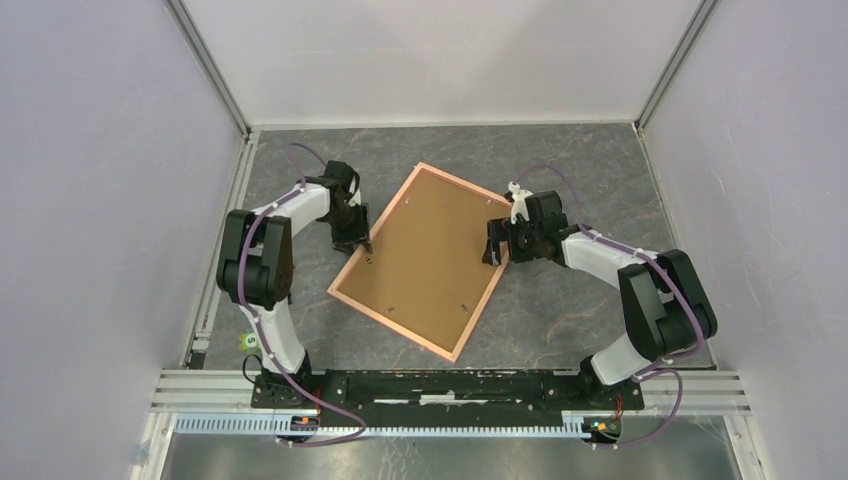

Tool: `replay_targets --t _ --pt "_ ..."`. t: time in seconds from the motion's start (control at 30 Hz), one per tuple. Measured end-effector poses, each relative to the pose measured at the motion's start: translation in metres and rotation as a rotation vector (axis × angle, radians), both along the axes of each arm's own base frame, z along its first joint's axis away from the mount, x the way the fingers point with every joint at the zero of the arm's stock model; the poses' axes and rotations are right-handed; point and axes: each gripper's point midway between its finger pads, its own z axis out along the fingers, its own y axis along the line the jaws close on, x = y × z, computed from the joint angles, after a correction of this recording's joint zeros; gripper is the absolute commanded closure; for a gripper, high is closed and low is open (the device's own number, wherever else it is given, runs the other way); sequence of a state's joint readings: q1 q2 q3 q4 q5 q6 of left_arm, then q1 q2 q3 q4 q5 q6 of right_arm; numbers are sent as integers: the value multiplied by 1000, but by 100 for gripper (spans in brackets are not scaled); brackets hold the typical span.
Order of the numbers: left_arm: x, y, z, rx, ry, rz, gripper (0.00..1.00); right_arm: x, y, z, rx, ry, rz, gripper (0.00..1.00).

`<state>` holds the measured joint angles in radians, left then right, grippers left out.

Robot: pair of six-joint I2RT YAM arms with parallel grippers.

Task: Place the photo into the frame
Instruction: Adjust the photo frame at the center of the board, then install the photo frame at the center of the board.

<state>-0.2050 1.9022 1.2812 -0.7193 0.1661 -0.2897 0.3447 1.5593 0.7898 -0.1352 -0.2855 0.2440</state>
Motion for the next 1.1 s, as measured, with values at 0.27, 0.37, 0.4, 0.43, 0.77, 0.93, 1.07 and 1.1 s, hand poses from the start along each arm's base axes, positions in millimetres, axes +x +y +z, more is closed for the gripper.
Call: replay_targets --t 0.27,0.37,0.4,0.43,0.77,0.93,1.07,1.1 --pt "-46 0 2 -41 38 -14 66 4 -5 -2 -19 0 -26 2" --pt "-52 -4 0 -53 48 -24 69 9 -9 -1 -45 -7 -46 6" --pt "-53 -5 0 -57 48 -27 70 12 -11 1 -57 -14 -55 8" --pt "-54 -6 0 -59 46 -29 71 16 -13 3 -72 -23 -67 11" --pt "-62 -2 -1 -38 28 -33 87 37 -28 12 -166 -74 -134 28" --pt "-62 -2 -1 -38 28 -34 90 52 -26 12 -189 -85 -145 28" --pt "-62 -2 -1 -38 28 -34 93 60 -30 9 -226 -76 -171 27" --pt "-62 -2 -1 -38 28 -34 94 62 -31 8 -235 -74 -177 26"
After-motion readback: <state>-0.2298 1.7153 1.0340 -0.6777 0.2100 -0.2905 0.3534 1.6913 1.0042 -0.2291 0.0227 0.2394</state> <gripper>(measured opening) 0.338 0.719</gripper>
